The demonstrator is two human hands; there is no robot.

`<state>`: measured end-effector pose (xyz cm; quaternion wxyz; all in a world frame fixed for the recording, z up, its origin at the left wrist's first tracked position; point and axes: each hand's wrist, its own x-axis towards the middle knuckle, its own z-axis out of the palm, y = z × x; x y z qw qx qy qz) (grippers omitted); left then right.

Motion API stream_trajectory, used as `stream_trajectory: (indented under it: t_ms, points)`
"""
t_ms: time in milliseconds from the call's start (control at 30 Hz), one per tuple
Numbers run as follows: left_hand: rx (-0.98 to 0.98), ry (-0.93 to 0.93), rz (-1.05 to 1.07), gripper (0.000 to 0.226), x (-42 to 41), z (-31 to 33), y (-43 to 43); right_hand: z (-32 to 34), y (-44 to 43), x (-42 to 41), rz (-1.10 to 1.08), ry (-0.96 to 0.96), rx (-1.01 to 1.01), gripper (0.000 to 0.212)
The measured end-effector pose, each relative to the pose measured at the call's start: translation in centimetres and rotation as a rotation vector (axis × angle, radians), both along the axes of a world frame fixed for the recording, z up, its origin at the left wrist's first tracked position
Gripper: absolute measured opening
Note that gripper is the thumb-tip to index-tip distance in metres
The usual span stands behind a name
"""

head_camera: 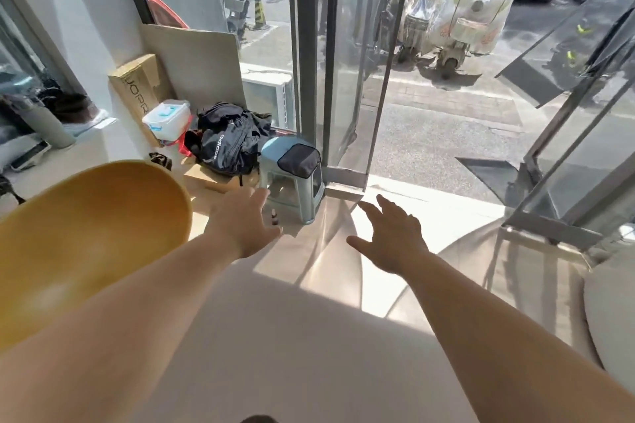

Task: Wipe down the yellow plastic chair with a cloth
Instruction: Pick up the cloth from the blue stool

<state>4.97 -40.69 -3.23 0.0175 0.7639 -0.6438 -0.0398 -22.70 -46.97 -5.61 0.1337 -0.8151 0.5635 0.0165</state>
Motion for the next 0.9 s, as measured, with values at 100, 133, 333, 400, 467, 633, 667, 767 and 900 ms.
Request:
stream_trajectory:
  t_ms: [100, 133, 333, 400, 467, 633, 667, 767, 900]
  points:
    - [0.016, -0.012, -0.011, 0.073, 3.2, -1.7, -8.0, -1.3, -8.2, 2.7, 0.019, 0.046, 0.000, 0.080]
    - [0.019, -0.011, -0.008, 0.075, 4.4, -2.2, -10.8, -1.8, -11.0, 3.9, 0.020, 0.056, -0.007, 0.080]
    - [0.066, 0.023, -0.022, 0.054, 12.1, -5.2, -26.9, -3.7, -26.4, 11.8, -0.025, 0.088, 0.047, 0.080]
    - [0.106, 0.045, -0.010, 0.056, 14.5, -5.9, -31.6, -3.8, -31.0, 14.4, -0.025, 0.101, 0.086, 0.079]
    - [0.136, 0.071, 0.002, 0.062, 16.5, -6.3, -36.1, -3.8, -35.6, 16.8, -0.017, 0.102, 0.120, 0.079]
    - [0.203, 0.136, 0.048, 0.068, 20.5, -8.1, -46.3, -6.1, -46.4, 21.7, 0.013, 0.110, 0.184, 0.079]
    - [0.211, 0.144, 0.060, 0.069, 21.1, -8.8, -48.4, -6.9, -48.7, 22.5, 0.023, 0.124, 0.202, 0.080]
    - [0.228, 0.168, 0.119, 0.072, 22.9, -11.5, -54.4, -9.6, -56.2, 24.9, 0.076, 0.176, 0.230, 0.080]
    - [0.259, 0.206, 0.222, 0.071, 24.9, -16.0, -62.3, -13.9, -66.9, 28.6, 0.169, 0.199, 0.238, 0.076]
